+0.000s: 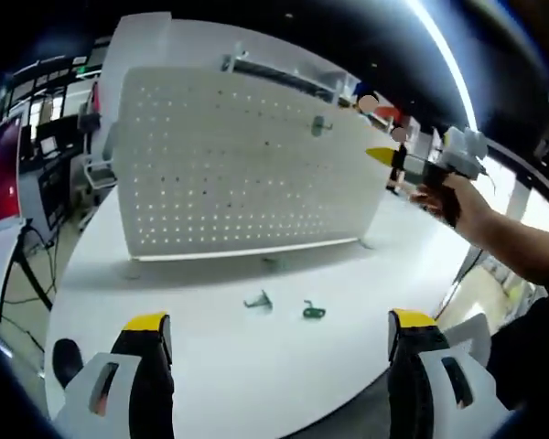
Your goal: Insert the hook assembly into the mounting plate slot until the hook locks in place.
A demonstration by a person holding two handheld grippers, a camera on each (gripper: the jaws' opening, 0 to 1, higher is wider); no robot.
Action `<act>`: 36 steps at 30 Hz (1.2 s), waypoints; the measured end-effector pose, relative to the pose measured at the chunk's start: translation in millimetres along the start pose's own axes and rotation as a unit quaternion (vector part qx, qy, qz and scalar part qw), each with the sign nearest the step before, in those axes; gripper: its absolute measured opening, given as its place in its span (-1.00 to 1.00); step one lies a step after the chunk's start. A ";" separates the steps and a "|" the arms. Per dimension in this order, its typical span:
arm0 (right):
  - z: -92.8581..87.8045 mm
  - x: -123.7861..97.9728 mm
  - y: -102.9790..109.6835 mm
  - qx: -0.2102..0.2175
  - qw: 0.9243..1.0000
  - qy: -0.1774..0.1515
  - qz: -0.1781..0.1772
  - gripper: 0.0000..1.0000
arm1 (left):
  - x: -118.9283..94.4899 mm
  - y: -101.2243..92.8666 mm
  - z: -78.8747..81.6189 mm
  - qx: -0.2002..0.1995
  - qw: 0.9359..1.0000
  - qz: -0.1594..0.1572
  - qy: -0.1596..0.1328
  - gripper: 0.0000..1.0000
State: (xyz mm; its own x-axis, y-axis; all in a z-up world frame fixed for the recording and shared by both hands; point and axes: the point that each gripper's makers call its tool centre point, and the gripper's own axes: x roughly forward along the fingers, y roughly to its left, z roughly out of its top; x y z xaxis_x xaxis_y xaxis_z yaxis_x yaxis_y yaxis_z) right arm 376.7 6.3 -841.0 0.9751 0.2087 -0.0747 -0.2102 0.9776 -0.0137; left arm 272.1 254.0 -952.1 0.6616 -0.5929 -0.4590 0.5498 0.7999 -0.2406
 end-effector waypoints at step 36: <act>-128.4 -83.0 47.5 -0.014 0.987 0.144 0.069 -0.53 | 0.0 0.3 -27.3 -0.013 0.999 0.019 0.038 0.99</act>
State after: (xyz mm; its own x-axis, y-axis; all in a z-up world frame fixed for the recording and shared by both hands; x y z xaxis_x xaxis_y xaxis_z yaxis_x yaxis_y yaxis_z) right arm 276.8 31.6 -963.4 0.8780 0.3186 -0.3574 -0.3451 0.9385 -0.0112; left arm 258.3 256.7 -975.6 0.6412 -0.5540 -0.5310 0.5106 0.8246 -0.2437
